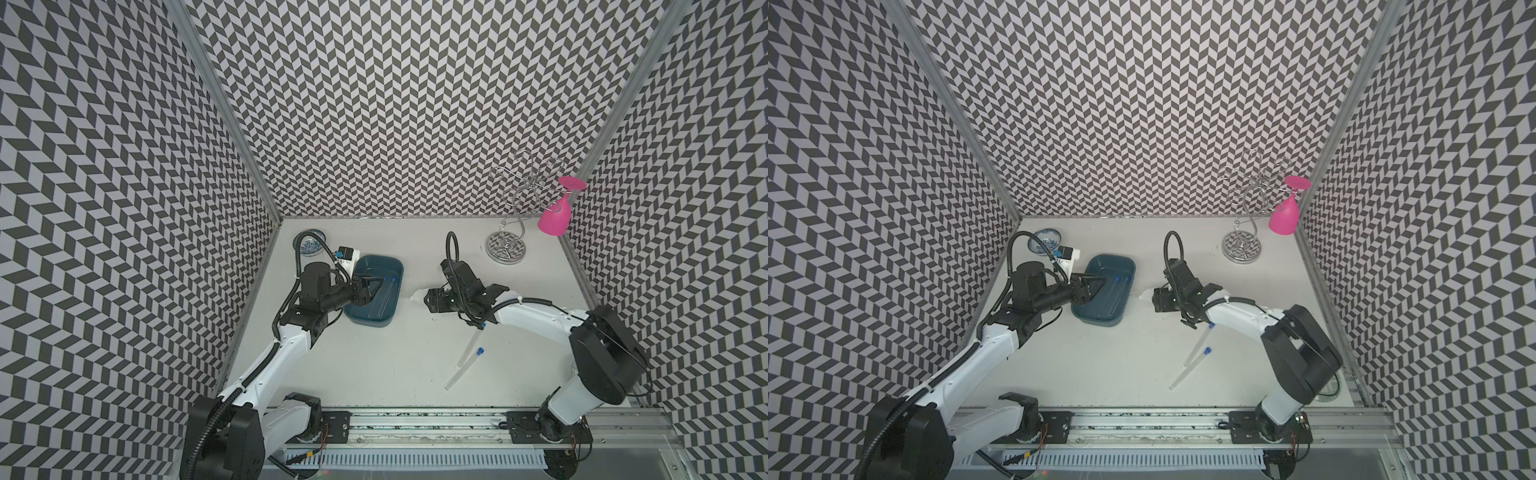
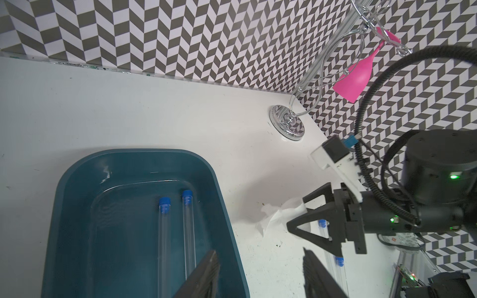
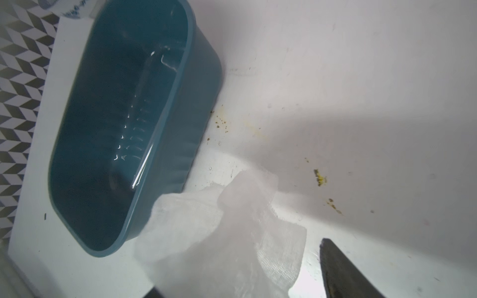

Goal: Wipe the exteriors of test tubes
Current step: Place the cleaning item at the center of the board.

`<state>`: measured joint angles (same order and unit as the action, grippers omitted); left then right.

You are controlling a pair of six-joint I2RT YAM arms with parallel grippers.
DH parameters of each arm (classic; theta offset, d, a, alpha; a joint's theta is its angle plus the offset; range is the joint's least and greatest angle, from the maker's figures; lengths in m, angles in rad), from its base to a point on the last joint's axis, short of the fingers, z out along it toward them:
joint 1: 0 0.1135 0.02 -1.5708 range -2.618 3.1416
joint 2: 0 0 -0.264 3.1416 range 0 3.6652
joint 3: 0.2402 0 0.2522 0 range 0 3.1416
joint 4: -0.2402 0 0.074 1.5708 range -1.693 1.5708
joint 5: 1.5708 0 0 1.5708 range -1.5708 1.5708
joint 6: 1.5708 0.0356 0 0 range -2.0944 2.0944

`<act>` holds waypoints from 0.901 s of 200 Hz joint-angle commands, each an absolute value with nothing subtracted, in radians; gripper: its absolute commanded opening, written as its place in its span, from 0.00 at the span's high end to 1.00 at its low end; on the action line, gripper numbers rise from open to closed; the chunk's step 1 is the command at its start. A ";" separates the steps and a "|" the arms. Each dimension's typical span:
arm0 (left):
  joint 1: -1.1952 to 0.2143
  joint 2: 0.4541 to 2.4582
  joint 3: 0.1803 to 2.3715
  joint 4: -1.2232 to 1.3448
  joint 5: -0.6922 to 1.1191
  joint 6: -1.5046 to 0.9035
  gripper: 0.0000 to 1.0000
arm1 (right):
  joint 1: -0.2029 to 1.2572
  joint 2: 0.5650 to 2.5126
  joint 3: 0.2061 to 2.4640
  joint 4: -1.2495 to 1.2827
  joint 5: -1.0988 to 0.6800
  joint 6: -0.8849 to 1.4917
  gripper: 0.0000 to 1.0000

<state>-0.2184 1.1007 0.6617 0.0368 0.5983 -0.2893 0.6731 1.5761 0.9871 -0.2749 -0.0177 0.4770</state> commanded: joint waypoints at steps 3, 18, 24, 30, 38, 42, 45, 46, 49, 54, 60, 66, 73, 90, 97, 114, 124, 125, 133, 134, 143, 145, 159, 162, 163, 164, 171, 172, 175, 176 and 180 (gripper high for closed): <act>-0.219 1.064 0.626 0.064 0.630 -0.312 0.45 | 0.665 1.465 0.967 -0.368 0.107 0.468 0.29; -0.219 1.050 0.606 0.082 0.631 -0.321 0.44 | 0.647 1.419 0.924 -0.357 0.095 0.488 0.29; -0.219 1.045 0.600 0.085 0.632 -0.325 0.44 | 0.641 1.408 0.904 -0.338 0.066 0.492 0.29; -0.219 1.045 0.596 0.088 0.633 -0.327 0.44 | 0.636 1.404 0.885 -0.315 0.021 0.488 0.29; -0.219 1.045 0.591 0.090 0.638 -0.331 0.44 | 0.633 1.403 0.866 -0.286 -0.042 0.470 0.29; -0.219 1.045 0.590 0.092 0.640 -0.333 0.44 | 0.633 1.407 0.860 -0.274 -0.060 0.458 0.30; -0.221 1.044 0.589 0.094 0.643 -0.335 0.44 | 0.636 1.412 0.859 -0.277 -0.058 0.463 0.30; -0.221 1.044 0.588 0.094 0.644 -0.335 0.44 | 0.637 1.413 0.860 -0.279 -0.055 0.464 0.30; -0.221 1.045 0.588 0.094 0.645 -0.337 0.44 | 0.639 1.422 0.863 -0.287 -0.052 0.465 0.30; -0.223 1.044 0.585 0.097 0.647 -0.340 0.44 | 0.642 1.440 0.870 -0.306 -0.043 0.464 0.30; -0.225 1.044 0.581 0.100 0.649 -0.344 0.44 | 0.645 1.461 0.878 -0.326 -0.033 0.459 0.31; -0.229 1.043 0.576 0.104 0.648 -0.348 0.44 | 0.649 1.483 0.885 -0.341 -0.030 0.451 0.31; -0.234 1.041 0.572 0.108 0.647 -0.352 0.44 | 0.653 1.508 0.894 -0.351 -0.045 0.434 0.30; -0.248 1.037 0.559 0.119 0.646 -0.362 0.44 | 0.671 1.540 0.901 -0.344 -0.105 0.402 0.31; -0.254 1.036 0.555 0.120 0.646 -0.364 0.44 | 0.675 1.542 0.900 -0.328 -0.154 0.386 0.31; -0.270 1.032 0.547 0.133 0.648 -0.374 0.44 | 0.676 1.521 0.874 -0.226 -0.384 0.365 0.30; -0.285 1.032 0.539 0.145 0.652 -0.379 0.44 | 0.675 1.498 0.844 -0.137 -0.522 0.375 0.31; -0.286 1.031 0.539 0.147 0.653 -0.380 0.44 | 0.675 1.496 0.841 -0.130 -0.534 0.376 0.31; -0.302 1.033 0.536 0.156 0.653 -0.383 0.44 | 0.675 1.486 0.829 -0.091 -0.595 0.387 0.31; -0.304 1.034 0.536 0.156 0.653 -0.383 0.44 | 0.675 1.486 0.828 -0.090 -0.599 0.387 0.31; -0.322 1.038 0.533 0.162 0.654 -0.387 0.44 | 0.675 1.486 0.830 -0.101 -0.595 0.386 0.30; -0.328 1.040 0.532 0.164 0.655 -0.388 0.44 | 0.675 1.488 0.832 -0.108 -0.584 0.384 0.31; -0.365 1.050 0.527 0.191 0.665 -0.391 0.43 | 0.675 1.514 0.849 -0.180 -0.475 0.378 0.32; -0.374 1.053 0.526 0.199 0.667 -0.391 0.43 | 0.676 1.519 0.851 -0.187 -0.463 0.375 0.32; -0.379 1.054 0.526 0.201 0.668 -0.391 0.43 | 0.676 1.521 0.850 -0.190 -0.460 0.374 0.32; -0.381 1.056 0.526 0.203 0.668 -0.391 0.43 | 0.676 1.523 0.850 -0.192 -0.459 0.373 0.32; -0.410 1.065 0.526 0.218 0.670 -0.391 0.43 | 0.676 1.529 0.842 -0.191 -0.466 0.368 0.33; -0.415 1.067 0.526 0.219 0.670 -0.390 0.43 | 0.676 1.529 0.841 -0.190 -0.468 0.369 0.33; -0.429 1.072 0.526 0.223 0.670 -0.391 0.43 | 0.676 1.530 0.836 -0.182 -0.477 0.369 0.33; -0.433 1.074 0.526 0.225 0.670 -0.391 0.43 | 0.675 1.529 0.833 -0.180 -0.479 0.369 0.33; -0.451 1.081 0.528 0.232 0.670 -0.390 0.42 | 0.675 1.528 0.824 -0.169 -0.489 0.371 0.33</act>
